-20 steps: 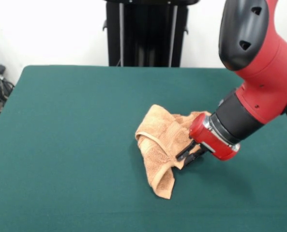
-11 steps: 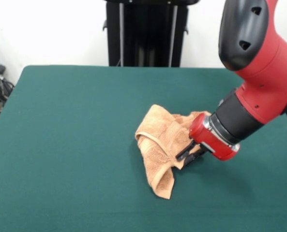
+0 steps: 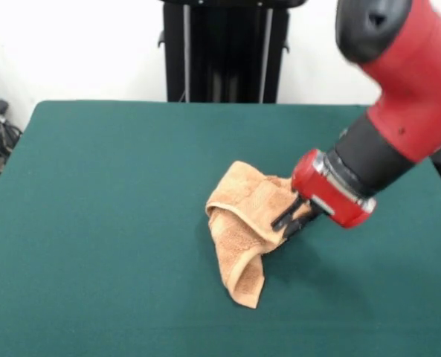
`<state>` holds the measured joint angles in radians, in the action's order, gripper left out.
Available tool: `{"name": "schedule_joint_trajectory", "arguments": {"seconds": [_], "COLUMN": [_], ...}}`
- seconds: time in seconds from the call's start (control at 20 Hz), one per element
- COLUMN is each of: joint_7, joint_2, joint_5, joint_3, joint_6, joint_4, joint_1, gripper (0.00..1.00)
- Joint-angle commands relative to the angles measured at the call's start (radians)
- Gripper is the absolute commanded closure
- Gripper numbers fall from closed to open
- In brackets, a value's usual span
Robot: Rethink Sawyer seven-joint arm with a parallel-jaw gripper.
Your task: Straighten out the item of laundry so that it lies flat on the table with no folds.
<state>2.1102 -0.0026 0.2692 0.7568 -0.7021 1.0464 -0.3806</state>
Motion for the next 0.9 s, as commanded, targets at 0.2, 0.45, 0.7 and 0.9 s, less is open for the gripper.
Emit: {"name": "schedule_joint_trajectory", "arguments": {"seconds": [0.2, 0.45, 0.7, 0.9], "joint_7": [-0.094, -0.113, -0.098, -0.106], "joint_2": [-0.268, -0.338, -0.349, -0.365], "joint_5": [-0.083, -0.115, -0.144, -0.170], "joint_3": [-0.160, -0.181, -0.198, -0.203], "joint_6": [-0.022, -0.067, -0.081, -0.093], "joint_4": [0.186, 0.203, 0.196, 0.200], "joint_1": [0.055, 0.069, 0.074, 0.080], "gripper": [1.00, 1.00, 1.00, 1.00]}}
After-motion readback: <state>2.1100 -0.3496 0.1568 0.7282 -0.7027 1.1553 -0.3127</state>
